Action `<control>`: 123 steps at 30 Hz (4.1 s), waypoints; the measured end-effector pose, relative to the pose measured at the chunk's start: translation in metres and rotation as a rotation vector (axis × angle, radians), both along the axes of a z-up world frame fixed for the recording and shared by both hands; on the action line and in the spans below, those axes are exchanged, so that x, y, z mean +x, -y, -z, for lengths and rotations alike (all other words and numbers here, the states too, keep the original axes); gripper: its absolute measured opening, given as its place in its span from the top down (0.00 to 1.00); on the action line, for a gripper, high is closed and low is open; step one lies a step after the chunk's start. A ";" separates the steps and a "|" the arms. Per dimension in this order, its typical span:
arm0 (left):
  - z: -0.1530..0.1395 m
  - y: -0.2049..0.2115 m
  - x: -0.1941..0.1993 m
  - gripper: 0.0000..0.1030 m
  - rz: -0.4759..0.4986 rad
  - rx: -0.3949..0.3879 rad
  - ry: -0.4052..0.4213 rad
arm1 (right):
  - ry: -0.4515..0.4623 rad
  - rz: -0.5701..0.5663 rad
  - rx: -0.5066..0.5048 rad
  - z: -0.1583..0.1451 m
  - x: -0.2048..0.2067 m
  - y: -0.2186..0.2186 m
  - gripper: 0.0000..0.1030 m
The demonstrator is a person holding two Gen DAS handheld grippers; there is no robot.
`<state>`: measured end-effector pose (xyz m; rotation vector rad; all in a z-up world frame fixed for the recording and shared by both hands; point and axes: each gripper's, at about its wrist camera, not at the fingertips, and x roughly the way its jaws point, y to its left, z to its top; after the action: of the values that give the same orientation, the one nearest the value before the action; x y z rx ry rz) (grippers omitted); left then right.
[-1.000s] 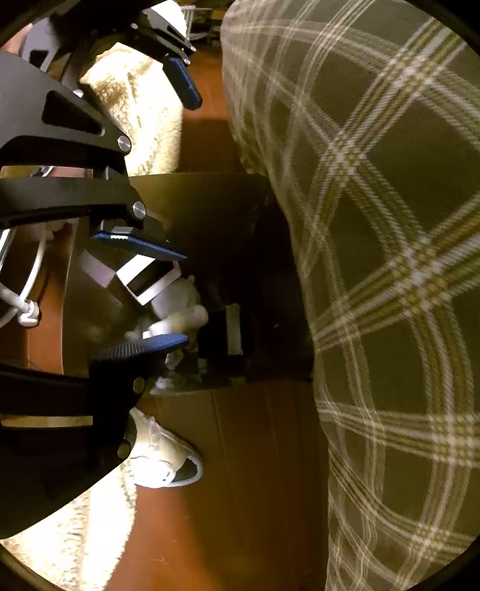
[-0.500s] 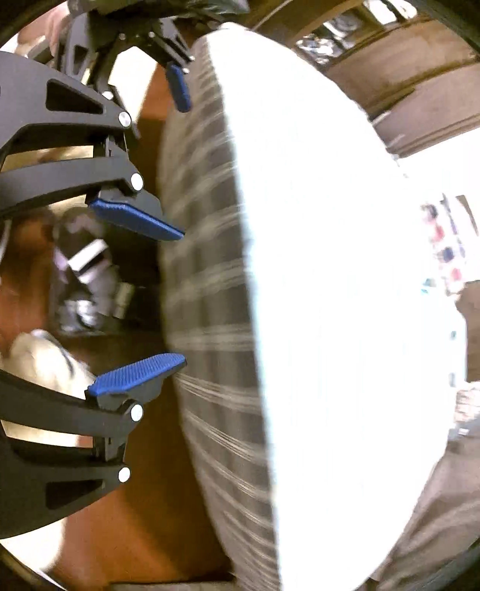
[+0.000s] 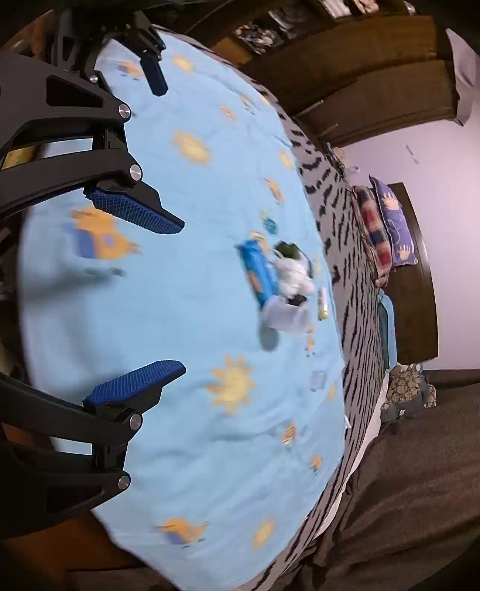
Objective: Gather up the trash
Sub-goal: 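Grasp the white cup with the right tool while the left tool grasps the wipes, then lift the white cup and blue wipes pack and carry them over the bin, then open both tools over the bin to drop the cup and wipes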
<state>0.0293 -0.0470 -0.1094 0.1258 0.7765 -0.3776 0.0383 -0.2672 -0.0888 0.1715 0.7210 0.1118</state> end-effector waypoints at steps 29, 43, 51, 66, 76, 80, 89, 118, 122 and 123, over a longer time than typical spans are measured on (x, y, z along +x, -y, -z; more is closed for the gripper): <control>0.032 0.094 0.192 0.37 0.110 -0.047 -0.131 | -0.105 -0.016 0.043 0.033 0.180 0.014 0.65; 0.028 0.104 0.174 0.54 0.157 -0.021 -0.122 | -0.057 0.016 0.009 0.015 0.140 0.032 0.65; 0.020 0.070 0.095 0.55 0.160 -0.004 -0.093 | -0.044 -0.004 0.025 0.005 0.081 0.020 0.65; 0.013 -0.002 -0.062 0.55 0.111 -0.031 -0.043 | -0.066 -0.101 0.018 0.025 -0.060 -0.038 0.65; 0.056 -0.025 -0.135 0.55 0.101 -0.022 -0.109 | -0.152 -0.127 0.000 0.071 -0.124 -0.051 0.65; 0.092 -0.031 -0.146 0.55 0.088 0.001 -0.188 | -0.215 -0.130 0.013 0.099 -0.138 -0.053 0.65; 0.176 -0.022 -0.136 0.55 0.049 0.052 -0.336 | -0.346 -0.130 0.021 0.174 -0.141 -0.067 0.65; 0.239 -0.013 -0.115 0.39 0.008 0.092 -0.466 | -0.581 -0.095 0.096 0.269 -0.098 -0.076 0.43; 0.214 -0.014 -0.122 0.35 0.027 0.087 -0.430 | -0.538 -0.089 0.121 0.244 -0.103 -0.070 0.40; 0.204 -0.013 -0.125 0.33 0.035 0.085 -0.413 | -0.518 -0.089 0.121 0.235 -0.106 -0.068 0.38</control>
<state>-0.0960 -0.0336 -0.3134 0.1428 1.2000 -0.4100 -0.0674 -0.1990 -0.3236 0.2891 1.2401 0.2002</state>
